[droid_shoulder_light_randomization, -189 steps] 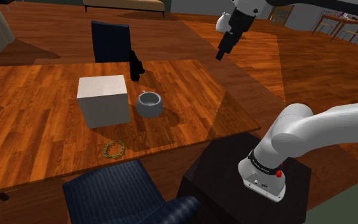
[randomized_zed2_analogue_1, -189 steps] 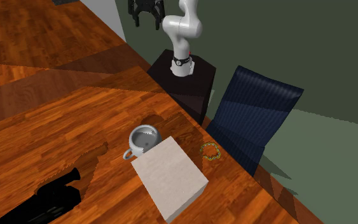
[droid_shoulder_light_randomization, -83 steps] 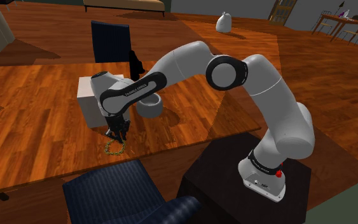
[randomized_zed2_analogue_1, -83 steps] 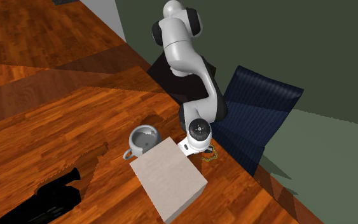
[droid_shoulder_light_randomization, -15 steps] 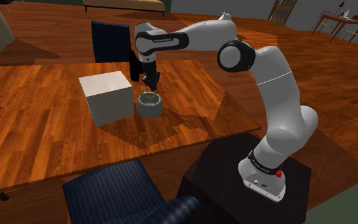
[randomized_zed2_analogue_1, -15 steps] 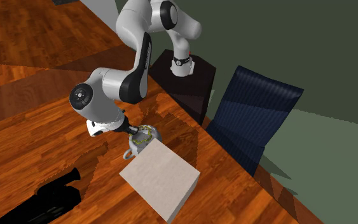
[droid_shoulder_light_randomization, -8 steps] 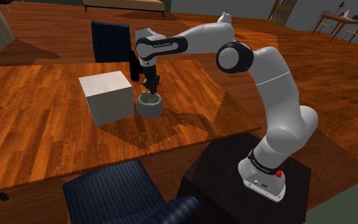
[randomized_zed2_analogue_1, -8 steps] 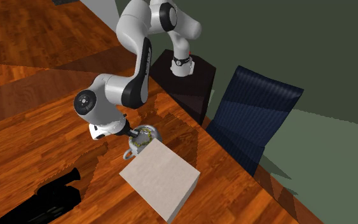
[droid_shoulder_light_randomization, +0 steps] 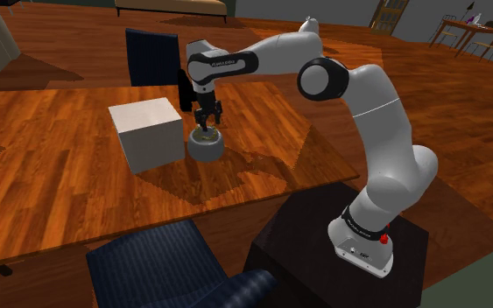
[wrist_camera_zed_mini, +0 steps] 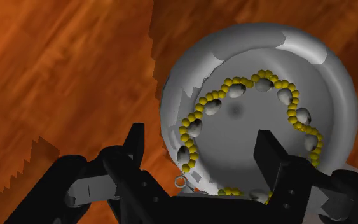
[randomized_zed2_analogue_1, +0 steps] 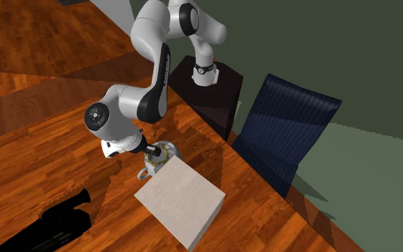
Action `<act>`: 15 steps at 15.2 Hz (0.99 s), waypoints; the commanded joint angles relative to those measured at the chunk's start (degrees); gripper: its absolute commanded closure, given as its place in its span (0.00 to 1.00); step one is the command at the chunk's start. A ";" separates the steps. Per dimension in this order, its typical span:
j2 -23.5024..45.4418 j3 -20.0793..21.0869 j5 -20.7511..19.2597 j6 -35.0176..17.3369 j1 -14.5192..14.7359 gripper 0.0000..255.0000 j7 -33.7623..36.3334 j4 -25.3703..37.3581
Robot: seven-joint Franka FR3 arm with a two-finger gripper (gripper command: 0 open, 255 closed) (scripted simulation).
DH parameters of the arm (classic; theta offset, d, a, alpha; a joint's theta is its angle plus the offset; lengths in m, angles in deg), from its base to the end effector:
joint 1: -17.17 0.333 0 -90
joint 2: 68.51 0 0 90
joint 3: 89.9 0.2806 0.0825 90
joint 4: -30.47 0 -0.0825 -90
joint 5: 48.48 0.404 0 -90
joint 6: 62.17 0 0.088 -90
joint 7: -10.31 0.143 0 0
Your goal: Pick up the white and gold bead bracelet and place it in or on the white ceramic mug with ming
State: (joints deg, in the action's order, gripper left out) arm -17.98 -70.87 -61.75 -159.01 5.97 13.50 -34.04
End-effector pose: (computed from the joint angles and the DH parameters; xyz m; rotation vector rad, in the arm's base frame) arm 0.7139 0.0160 0.2074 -3.0922 -0.0958 0.4341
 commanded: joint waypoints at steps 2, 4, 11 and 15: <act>-0.01 -0.01 0.00 -0.06 -0.07 0.00 -0.05 -0.16; 0.50 0.01 0.06 2.23 0.53 0.00 -0.10 2.72; 2.54 -0.19 0.07 9.02 2.04 0.00 -0.80 11.80; 2.52 -0.19 0.07 8.99 2.03 0.00 -0.80 11.77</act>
